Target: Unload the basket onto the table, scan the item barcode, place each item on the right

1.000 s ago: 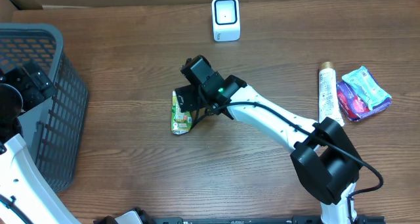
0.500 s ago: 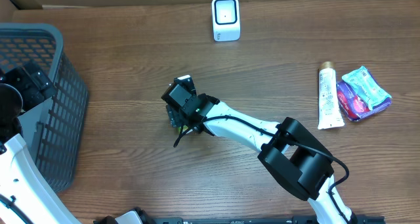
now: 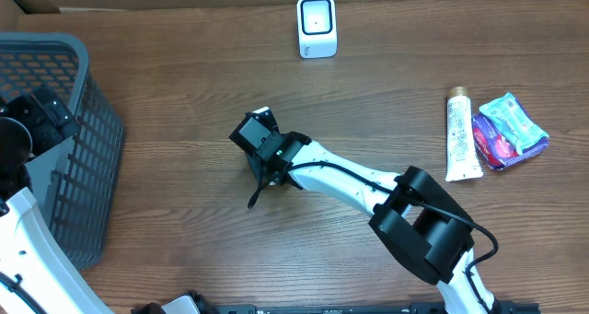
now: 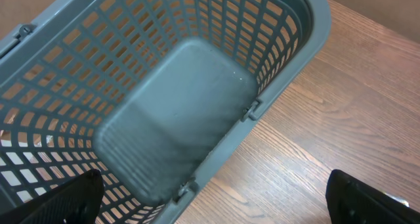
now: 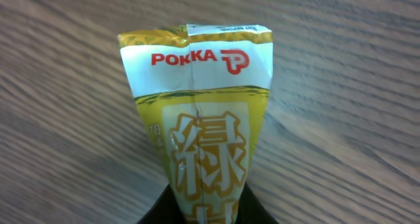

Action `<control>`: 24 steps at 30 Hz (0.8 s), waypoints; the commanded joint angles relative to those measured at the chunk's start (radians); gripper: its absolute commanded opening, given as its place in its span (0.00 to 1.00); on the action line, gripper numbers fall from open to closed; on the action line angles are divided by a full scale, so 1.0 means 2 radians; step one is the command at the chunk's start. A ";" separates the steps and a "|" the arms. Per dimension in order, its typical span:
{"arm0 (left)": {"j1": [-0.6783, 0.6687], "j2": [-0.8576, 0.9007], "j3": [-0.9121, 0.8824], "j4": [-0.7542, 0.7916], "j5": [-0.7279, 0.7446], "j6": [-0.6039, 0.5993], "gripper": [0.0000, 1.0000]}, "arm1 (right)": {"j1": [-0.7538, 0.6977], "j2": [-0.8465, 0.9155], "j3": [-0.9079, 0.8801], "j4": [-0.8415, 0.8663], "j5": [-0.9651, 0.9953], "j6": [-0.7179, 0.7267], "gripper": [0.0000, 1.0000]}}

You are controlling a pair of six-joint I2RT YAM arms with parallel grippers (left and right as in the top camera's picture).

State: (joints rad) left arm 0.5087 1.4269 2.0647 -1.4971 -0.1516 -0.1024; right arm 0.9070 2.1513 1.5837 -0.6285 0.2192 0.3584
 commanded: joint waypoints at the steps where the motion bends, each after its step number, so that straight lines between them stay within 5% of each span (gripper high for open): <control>1: 0.001 0.000 0.005 0.001 -0.002 -0.005 1.00 | -0.010 -0.041 0.001 -0.011 -0.038 -0.032 0.14; 4: 0.001 0.000 0.005 0.001 -0.002 -0.005 1.00 | -0.026 -0.060 0.001 -0.034 -0.139 -0.060 0.15; 10: 0.001 0.000 0.005 0.001 -0.002 -0.005 1.00 | -0.089 -0.065 -0.003 -0.121 -0.410 -0.226 0.23; 13: 0.001 0.000 0.005 0.001 -0.002 -0.005 1.00 | -0.123 -0.064 -0.014 -0.157 -0.414 -0.264 0.33; 20: 0.001 0.000 0.005 0.001 -0.002 -0.005 1.00 | -0.189 -0.066 -0.005 -0.165 -0.323 -0.257 0.76; 24: 0.001 0.000 0.005 0.001 -0.002 -0.005 1.00 | -0.189 -0.077 0.034 -0.192 -0.346 -0.285 0.84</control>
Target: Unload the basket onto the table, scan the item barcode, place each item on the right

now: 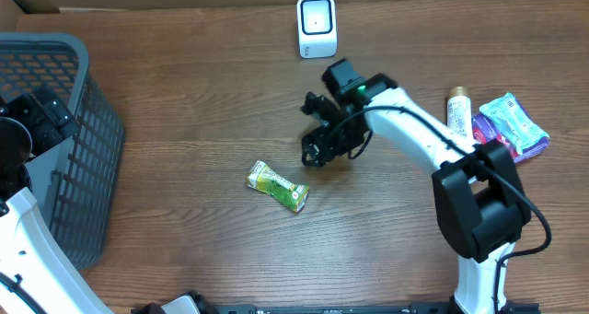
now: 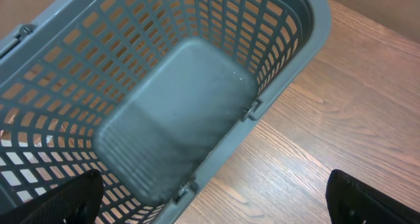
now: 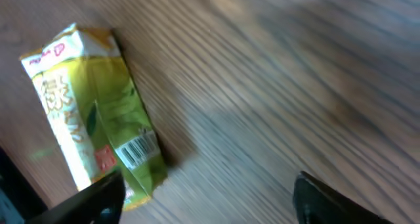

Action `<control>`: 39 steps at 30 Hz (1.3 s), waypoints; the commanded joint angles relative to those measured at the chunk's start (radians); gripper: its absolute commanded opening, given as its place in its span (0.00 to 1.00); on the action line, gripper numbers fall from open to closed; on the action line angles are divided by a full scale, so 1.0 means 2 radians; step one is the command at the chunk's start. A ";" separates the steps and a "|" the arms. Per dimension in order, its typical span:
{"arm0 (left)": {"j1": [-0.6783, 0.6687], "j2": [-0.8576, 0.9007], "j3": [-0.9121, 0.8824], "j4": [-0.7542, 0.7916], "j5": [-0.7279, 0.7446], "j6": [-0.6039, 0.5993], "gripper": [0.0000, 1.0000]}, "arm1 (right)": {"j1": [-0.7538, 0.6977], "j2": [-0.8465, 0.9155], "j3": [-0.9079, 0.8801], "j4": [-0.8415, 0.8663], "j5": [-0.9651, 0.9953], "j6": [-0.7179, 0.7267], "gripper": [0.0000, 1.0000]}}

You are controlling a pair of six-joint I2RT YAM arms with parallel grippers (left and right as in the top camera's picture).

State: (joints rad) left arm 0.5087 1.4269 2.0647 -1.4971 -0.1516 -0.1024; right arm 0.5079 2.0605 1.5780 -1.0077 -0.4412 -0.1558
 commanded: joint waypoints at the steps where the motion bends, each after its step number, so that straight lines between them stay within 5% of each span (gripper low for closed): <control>1: 0.001 0.000 0.005 0.001 -0.002 -0.005 1.00 | 0.017 -0.036 0.043 -0.004 -0.016 -0.028 0.82; 3: 0.001 0.000 0.005 0.001 -0.002 -0.005 0.99 | 0.039 -0.042 0.053 -0.004 -0.022 -0.029 0.80; 5: 0.001 0.000 0.005 0.001 -0.002 -0.005 1.00 | 0.067 -0.043 0.054 -0.002 -0.028 -0.029 0.68; 8: 0.001 0.000 0.005 0.001 -0.002 -0.005 1.00 | 0.113 -0.041 0.051 0.000 -0.029 -0.029 0.15; 10: 0.001 0.000 0.005 0.001 -0.002 -0.005 1.00 | 0.139 -0.040 0.043 0.009 -0.029 -0.029 0.04; 20: 0.001 0.000 0.005 0.001 -0.002 -0.005 1.00 | 0.191 0.008 0.022 0.042 0.073 -0.025 0.04; 37: 0.001 0.000 0.005 0.001 -0.002 -0.005 0.99 | 0.058 0.023 0.022 0.065 0.059 -0.027 0.04; 39: 0.001 0.000 0.005 0.001 -0.002 -0.005 1.00 | 0.039 0.023 0.022 0.071 0.041 -0.028 0.12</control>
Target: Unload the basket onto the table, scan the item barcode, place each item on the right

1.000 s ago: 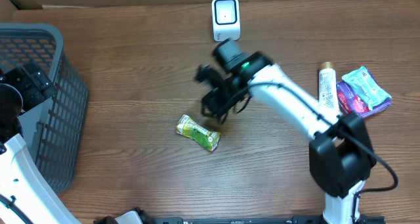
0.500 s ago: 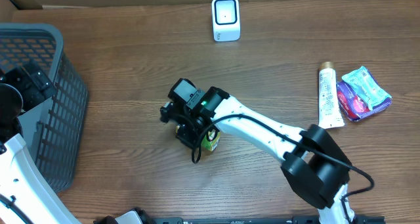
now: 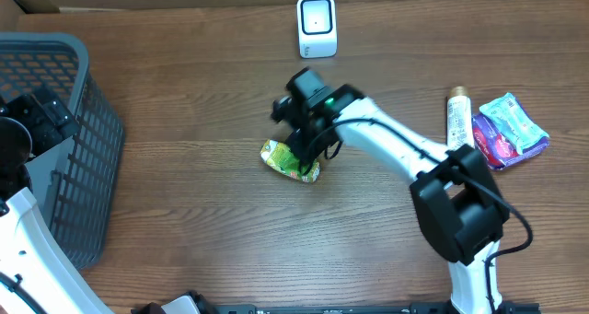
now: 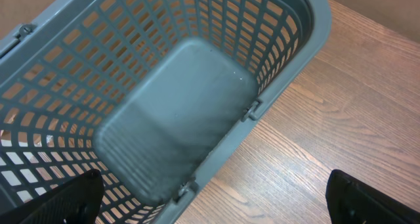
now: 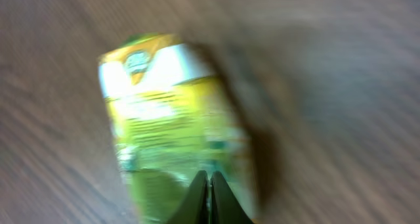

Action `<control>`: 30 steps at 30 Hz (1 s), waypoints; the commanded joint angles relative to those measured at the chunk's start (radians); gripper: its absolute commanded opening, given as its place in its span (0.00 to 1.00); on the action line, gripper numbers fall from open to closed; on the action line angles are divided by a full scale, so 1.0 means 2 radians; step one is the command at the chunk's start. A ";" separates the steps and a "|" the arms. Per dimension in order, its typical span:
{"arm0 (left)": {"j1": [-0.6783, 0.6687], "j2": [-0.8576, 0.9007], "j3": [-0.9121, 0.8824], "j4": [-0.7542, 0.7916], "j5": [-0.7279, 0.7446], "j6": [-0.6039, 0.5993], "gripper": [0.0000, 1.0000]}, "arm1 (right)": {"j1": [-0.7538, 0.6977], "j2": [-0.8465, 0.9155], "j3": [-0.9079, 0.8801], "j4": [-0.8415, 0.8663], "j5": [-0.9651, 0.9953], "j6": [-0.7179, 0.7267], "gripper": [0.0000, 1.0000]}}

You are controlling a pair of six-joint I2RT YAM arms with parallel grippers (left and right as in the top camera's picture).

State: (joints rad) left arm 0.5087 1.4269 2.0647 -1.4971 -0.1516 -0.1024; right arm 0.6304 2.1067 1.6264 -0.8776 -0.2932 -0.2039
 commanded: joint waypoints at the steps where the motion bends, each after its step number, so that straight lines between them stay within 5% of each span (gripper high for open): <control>1: 0.001 0.000 0.005 0.001 -0.002 -0.005 1.00 | -0.029 0.000 -0.002 0.009 -0.044 -0.005 0.36; 7: 0.001 0.000 0.005 0.001 -0.002 -0.005 1.00 | -0.026 -0.002 0.030 -0.023 -0.086 -0.071 0.97; 8: 0.001 0.000 0.005 0.001 -0.002 -0.005 1.00 | -0.019 -0.002 0.034 -0.028 -0.082 -0.083 1.00; 22: 0.001 0.002 0.005 0.001 -0.002 -0.005 1.00 | 0.070 0.000 -0.040 0.054 0.163 -0.083 1.00; 30: 0.001 0.002 0.005 0.001 -0.002 -0.005 1.00 | 0.063 0.012 -0.060 0.084 0.173 -0.082 0.99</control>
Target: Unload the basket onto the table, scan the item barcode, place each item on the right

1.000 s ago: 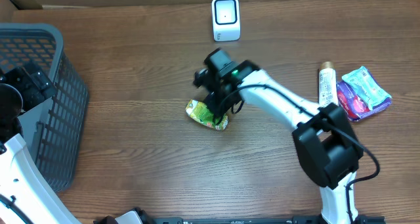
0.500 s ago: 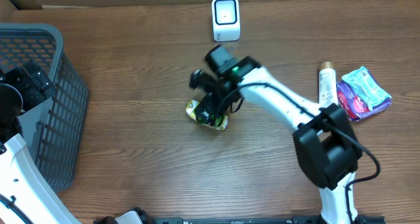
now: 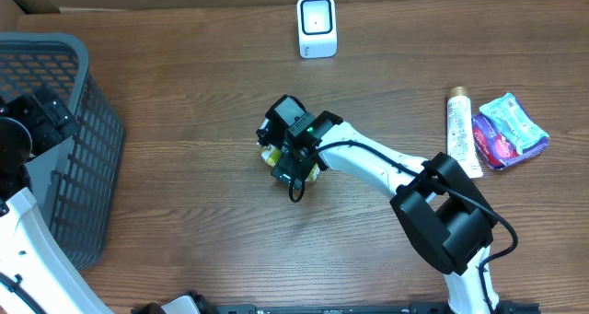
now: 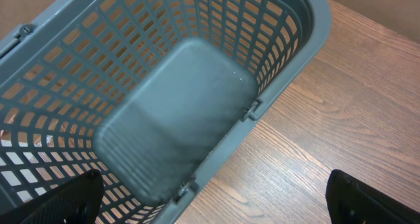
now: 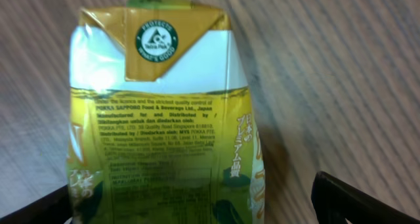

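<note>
A yellow-green Pokka drink carton (image 5: 164, 119) lies on the wooden table, its printed side panel up in the right wrist view. My right gripper (image 5: 197, 211) is open, low over the carton with a finger (image 5: 361, 201) on either side of it. From overhead the gripper (image 3: 293, 165) covers most of the carton (image 3: 312, 174). The white barcode scanner (image 3: 317, 26) stands at the back centre. My left gripper (image 4: 216, 211) hangs open over the grey basket (image 4: 177, 112), holding nothing.
The grey mesh basket (image 3: 64, 102) fills the left edge. At the right lie a toothpaste tube (image 3: 460, 134) and a few coloured packets (image 3: 509, 130). Bare wooden tabletop (image 3: 184, 231) surrounds the carton.
My right gripper was shut with its tips over the carton; now it is open and astride the carton, slightly nearer the front left. The left arm has not moved.
My right gripper first held the carton at the table's middle. Then the carton lay loose on the table and the open gripper was off toward the scanner. Then the shut gripper was over the carton, which lay slightly farther back. Now it is open around it.
</note>
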Action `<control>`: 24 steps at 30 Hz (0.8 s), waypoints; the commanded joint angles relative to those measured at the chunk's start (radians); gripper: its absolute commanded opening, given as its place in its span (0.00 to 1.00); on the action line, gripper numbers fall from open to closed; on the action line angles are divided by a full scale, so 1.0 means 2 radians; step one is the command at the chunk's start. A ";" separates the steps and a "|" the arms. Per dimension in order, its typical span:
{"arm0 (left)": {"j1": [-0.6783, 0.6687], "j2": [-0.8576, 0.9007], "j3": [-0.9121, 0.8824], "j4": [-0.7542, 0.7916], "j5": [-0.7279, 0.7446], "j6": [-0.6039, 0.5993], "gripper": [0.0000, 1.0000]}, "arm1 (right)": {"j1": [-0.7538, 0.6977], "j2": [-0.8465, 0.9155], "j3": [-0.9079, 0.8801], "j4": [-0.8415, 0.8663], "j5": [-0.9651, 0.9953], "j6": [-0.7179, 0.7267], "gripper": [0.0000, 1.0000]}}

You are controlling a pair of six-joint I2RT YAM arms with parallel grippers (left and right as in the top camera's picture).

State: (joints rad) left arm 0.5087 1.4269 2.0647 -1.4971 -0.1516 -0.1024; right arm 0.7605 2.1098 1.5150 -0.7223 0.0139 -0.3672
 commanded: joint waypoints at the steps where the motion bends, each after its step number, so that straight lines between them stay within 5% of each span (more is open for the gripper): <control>1: 0.001 0.002 0.005 0.001 -0.002 -0.005 0.99 | -0.002 0.011 -0.005 0.008 0.018 0.000 0.97; 10: 0.001 0.002 0.005 0.001 -0.002 -0.005 1.00 | -0.003 0.012 -0.004 0.011 -0.037 0.019 0.54; 17: 0.001 0.002 0.005 0.001 -0.002 -0.005 1.00 | -0.010 0.012 0.020 -0.035 -0.122 0.030 0.49; 24: 0.001 0.002 0.005 0.001 -0.002 -0.005 1.00 | -0.052 0.012 0.046 -0.076 -0.349 0.033 0.49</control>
State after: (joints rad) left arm 0.5087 1.4273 2.0647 -1.4971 -0.1516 -0.1024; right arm 0.7025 2.1311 1.5597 -0.8745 -0.3954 -0.3130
